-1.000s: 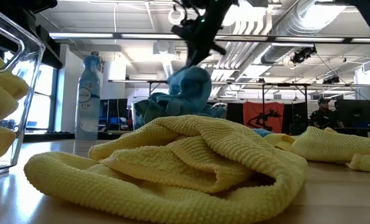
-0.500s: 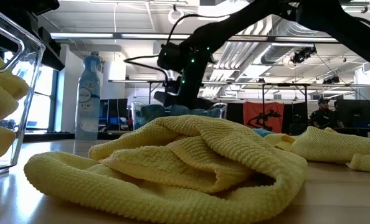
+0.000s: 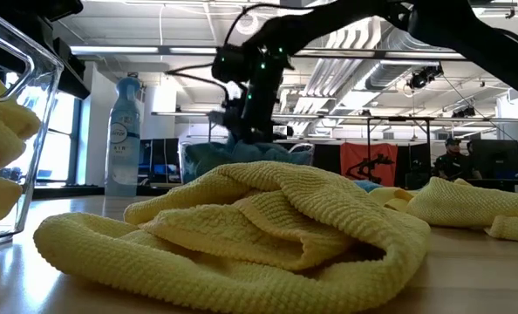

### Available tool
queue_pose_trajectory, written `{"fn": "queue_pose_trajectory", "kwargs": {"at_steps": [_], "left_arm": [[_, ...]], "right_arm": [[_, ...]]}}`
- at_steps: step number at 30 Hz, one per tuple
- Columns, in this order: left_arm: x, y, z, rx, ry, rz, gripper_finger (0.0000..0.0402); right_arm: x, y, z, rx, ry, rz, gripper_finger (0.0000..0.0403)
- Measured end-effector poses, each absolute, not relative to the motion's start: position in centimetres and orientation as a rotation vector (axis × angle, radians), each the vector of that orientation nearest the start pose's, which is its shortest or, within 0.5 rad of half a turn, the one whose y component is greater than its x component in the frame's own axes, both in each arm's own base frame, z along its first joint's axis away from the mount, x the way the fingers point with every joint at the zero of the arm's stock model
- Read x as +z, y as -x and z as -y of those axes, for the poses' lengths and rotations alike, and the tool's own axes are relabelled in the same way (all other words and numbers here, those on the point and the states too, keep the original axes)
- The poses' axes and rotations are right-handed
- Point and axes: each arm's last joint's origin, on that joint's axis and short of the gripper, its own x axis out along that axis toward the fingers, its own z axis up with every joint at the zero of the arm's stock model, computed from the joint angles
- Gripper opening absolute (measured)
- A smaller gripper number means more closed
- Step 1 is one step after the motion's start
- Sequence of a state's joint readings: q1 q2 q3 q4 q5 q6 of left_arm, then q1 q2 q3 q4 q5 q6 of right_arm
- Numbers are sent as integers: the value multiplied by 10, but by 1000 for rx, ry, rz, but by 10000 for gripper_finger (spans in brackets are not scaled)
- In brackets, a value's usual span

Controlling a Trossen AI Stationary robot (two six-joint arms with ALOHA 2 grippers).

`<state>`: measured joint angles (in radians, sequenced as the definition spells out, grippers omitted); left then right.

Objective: Sort microfiber towel by color & place in baskets
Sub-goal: Put the blue microfiber towel into the top transparent bin

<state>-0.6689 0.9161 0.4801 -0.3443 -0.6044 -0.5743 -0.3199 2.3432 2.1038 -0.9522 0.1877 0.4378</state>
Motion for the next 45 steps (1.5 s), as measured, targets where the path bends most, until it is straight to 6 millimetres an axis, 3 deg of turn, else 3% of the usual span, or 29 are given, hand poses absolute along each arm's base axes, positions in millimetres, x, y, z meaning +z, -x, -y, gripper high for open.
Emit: {"fn": "queue_pose_trajectory", "kwargs": {"at_steps": [10,15,20,23,34,39,45], "left_arm": [[199,-145,94,105,120,-625,0],[199,-145,95,93,128,-633,0],[199,-145,94,93,127,-634,0],[199,-145,94,92,128,-634,0],[199,-145,95,92,129,-631,0],[199,-145,95,92,128,-632,0],[199,-145,95,91,127,-634,0]], "right_arm": [[280,-459,157,-756,-552,-941,117],[301,-443,154,-861,-531,-905,117],[309,-454,153,-891,-523,-756,117],[298,-466,154,-874,-557,-714,117],[188,-491,173,-910,-753,-925,117],[173,-494,175,-918,-773,-948,117],[187,-490,174,-901,-757,-943,117]]}}
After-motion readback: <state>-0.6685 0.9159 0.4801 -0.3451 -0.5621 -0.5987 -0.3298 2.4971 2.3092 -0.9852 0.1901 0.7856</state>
